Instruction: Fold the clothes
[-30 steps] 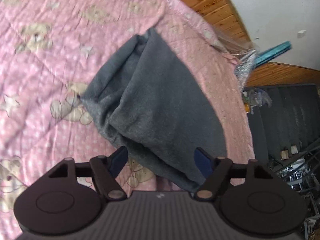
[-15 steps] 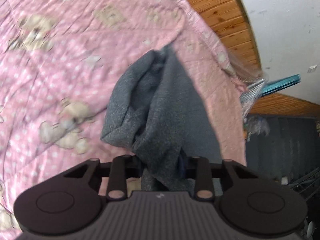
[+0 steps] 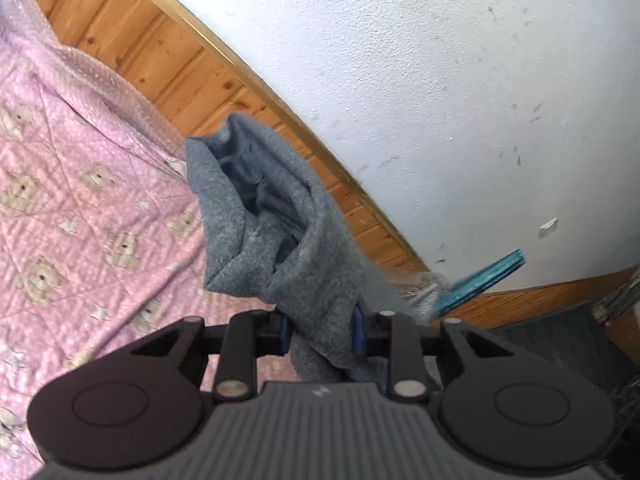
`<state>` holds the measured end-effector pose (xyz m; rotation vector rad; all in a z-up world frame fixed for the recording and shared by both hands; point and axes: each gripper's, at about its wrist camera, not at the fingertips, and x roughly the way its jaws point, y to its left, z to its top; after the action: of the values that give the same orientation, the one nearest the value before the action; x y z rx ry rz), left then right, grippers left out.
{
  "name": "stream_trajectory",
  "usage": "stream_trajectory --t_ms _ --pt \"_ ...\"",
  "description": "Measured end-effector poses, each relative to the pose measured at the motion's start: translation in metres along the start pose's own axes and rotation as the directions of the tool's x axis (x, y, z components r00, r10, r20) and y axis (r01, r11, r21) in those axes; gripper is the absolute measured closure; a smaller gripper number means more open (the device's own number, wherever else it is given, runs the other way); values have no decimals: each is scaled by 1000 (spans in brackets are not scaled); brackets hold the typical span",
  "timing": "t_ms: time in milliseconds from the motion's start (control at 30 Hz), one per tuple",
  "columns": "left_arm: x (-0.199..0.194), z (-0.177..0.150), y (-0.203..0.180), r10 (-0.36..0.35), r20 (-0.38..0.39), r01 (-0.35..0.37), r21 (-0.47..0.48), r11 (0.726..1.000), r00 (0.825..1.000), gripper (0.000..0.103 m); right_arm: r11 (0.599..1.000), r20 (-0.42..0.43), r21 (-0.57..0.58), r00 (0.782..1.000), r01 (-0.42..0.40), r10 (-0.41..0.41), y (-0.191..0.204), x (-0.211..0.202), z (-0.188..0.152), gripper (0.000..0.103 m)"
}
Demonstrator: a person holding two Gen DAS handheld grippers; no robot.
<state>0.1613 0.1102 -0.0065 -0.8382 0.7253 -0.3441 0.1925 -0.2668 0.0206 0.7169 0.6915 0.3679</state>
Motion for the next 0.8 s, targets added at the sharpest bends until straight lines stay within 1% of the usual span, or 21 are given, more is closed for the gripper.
stream_trajectory --t_ms 33,67,100,133,167,200,233,267,300,333,367,433,500,533,567,633,667,700,733,767,800 --pt "10 -12 12 46 -12 -46 -18 999 999 67 999 -31 -23 999 28 -28 -17 16 -6 74" --pt "22 -24 29 106 -27 -107 -37 994 994 59 997 -62 -48 996 55 -58 -34 31 -13 71" --pt "36 -39 56 189 -44 -192 -58 980 981 58 994 -92 -73 992 81 -87 -52 47 -19 62" --pt "50 -54 83 271 -64 -276 -77 958 960 58 987 -133 -94 981 128 -140 -71 63 -28 57" --pt "61 -67 109 359 -90 -367 -97 925 929 59 972 -192 -110 955 209 -227 -94 78 -41 56" --pt "66 -77 134 457 -127 -471 -116 874 880 70 949 -249 -131 917 288 -312 -116 93 -54 68" --pt "64 -84 154 508 -150 -527 -150 836 848 77 930 -283 -148 887 337 -366 -133 100 -64 76" --pt "53 -85 167 490 -148 -511 -212 833 859 96 934 -274 -148 893 326 -356 -138 92 -67 78" --pt "42 -85 174 476 -138 -496 -252 831 869 89 942 -243 -149 913 300 -329 -135 79 -67 78" --pt "35 -81 167 471 -113 -484 -245 840 875 87 943 -199 -164 926 290 -320 -126 66 -65 78" --pt "32 -75 155 454 -85 -461 -223 859 887 86 945 -160 -179 939 275 -303 -117 58 -62 78" --pt "40 -62 130 358 -56 -362 -182 914 932 80 951 -108 -223 964 216 -244 -93 59 -52 78" --pt "67 -53 110 266 -87 -275 -129 953 960 73 937 -143 -320 970 144 -197 -70 84 -49 78" --pt "81 -49 102 239 -101 -248 -97 964 966 72 922 -168 -369 968 114 -187 -63 100 -49 78" --pt "95 -49 100 261 -110 -267 -47 963 959 72 902 -195 -418 960 105 -202 -62 117 -52 78" --pt "117 -48 115 359 -129 -360 17 933 924 73 856 -236 -503 935 116 -265 -77 146 -61 80" --pt "123 -45 128 403 -140 -404 26 914 904 86 852 -250 -512 930 109 -269 -91 148 -63 103" --pt "120 -40 144 426 -149 -431 -1 902 892 99 848 -264 -521 925 103 -274 -104 151 -65 103" --pt "111 -35 156 424 -150 -435 -52 899 893 99 852 -276 -514 922 99 -273 -114 150 -65 103" --pt "102 -30 164 440 -148 -454 -87 887 886 95 859 -279 -501 920 105 -275 -116 144 -60 103" --pt "93 -27 164 470 -140 -484 -89 871 872 72 845 -271 -521 916 119 -296 -112 136 -56 97"
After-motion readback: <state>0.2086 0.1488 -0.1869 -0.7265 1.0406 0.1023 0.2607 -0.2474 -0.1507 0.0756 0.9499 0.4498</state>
